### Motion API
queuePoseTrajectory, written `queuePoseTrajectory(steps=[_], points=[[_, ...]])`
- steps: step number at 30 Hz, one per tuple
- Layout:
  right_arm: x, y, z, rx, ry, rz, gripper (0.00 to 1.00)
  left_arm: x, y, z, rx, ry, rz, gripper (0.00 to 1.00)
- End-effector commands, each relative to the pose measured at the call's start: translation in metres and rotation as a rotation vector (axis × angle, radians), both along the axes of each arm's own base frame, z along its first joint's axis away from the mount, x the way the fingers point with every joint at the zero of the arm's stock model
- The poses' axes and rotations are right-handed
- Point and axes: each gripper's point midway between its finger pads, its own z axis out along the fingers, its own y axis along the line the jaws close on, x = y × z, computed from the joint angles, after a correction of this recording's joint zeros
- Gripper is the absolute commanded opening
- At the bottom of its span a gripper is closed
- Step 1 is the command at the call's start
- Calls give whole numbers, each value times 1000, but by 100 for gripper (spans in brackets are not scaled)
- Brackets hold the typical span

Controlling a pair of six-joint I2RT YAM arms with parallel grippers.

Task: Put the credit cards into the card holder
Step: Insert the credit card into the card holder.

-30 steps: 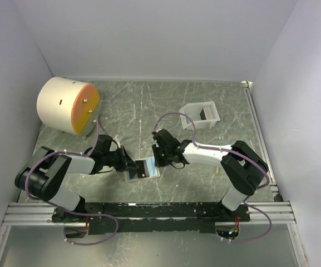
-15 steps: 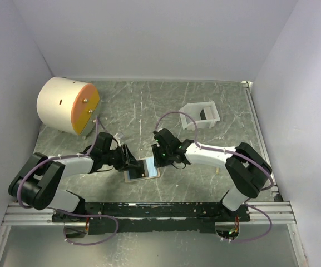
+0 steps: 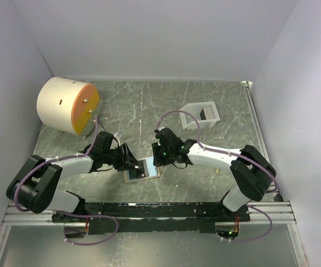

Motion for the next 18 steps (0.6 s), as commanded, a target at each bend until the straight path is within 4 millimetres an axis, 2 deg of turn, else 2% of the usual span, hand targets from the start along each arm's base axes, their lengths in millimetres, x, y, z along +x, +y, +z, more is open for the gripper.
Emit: queuePoseTrajectory(steps=[1, 10, 18], points=[[-4, -3, -8, 4, 25, -10, 36, -4, -1, -10, 34, 30, 1, 57], [-12, 1, -16, 33, 70, 1, 38, -6, -8, -16, 29, 44, -3, 57], [-17, 3, -20, 59, 84, 14, 34, 3, -14, -14, 8, 20, 5, 56]])
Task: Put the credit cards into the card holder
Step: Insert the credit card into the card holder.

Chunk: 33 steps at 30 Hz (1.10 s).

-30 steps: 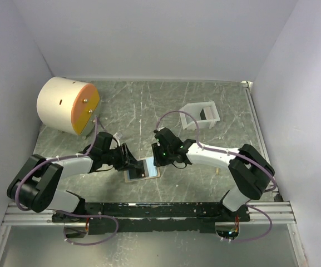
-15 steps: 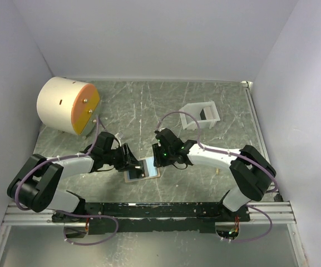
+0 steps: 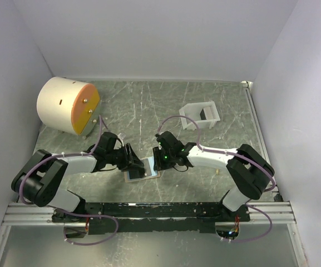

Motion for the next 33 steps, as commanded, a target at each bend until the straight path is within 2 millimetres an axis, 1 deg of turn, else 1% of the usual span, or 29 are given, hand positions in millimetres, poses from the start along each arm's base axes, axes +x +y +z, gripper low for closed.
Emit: queuePoseTrajectory(steps=[1, 13, 21, 26, 33], points=[[-1, 4, -1, 32, 4, 3, 34, 4, 1, -10, 38, 1, 13, 56], [0, 5, 1, 45, -8, 7, 29, 13, -11, -3, -12, -24, 12, 56], [-1, 6, 0, 52, -6, 5, 26, 12, -20, -1, -43, -16, 4, 56], [0, 6, 1, 53, -8, 3, 26, 13, -26, 4, -62, -23, -3, 55], [-1, 6, 0, 56, -6, 1, 25, 10, -32, 6, -98, -12, -1, 55]])
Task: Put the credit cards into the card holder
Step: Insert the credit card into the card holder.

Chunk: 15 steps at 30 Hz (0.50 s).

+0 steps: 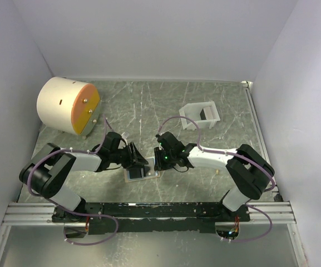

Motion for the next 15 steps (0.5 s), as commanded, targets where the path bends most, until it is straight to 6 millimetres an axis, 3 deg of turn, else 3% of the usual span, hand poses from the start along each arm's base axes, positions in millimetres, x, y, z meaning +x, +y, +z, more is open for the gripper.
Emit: queuePoseTrajectory(steps=[1, 15], points=[[2, 4, 3, 33, -6, -7, 25, 2, -10, 7, -43, -17, -5, 55], [3, 4, 7, 39, -16, -18, 26, 0, -14, 16, -48, -26, -3, 55]])
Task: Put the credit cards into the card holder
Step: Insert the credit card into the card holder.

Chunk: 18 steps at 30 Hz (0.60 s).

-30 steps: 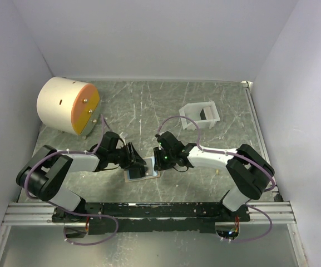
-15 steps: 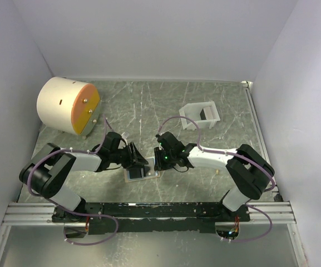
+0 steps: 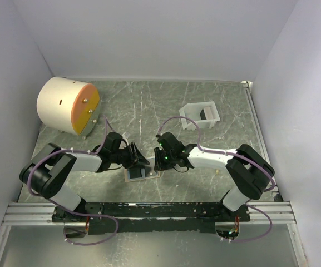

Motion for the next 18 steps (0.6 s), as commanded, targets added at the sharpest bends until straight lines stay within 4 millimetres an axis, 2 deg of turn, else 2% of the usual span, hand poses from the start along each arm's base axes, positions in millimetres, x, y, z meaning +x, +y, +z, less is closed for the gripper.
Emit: queuePoseTrajectory(steps=[1, 9, 18], points=[[4, 4, 9, 30, -23, -10, 27, 2, -6, 13, -17, -44, -11, 55], [6, -1, 17, 17, -40, -29, 30, 8, 10, 21, 113, -83, 9, 59], [10, 2, 32, 33, -43, -64, 31, 8, 47, 20, 312, -88, 61, 59]])
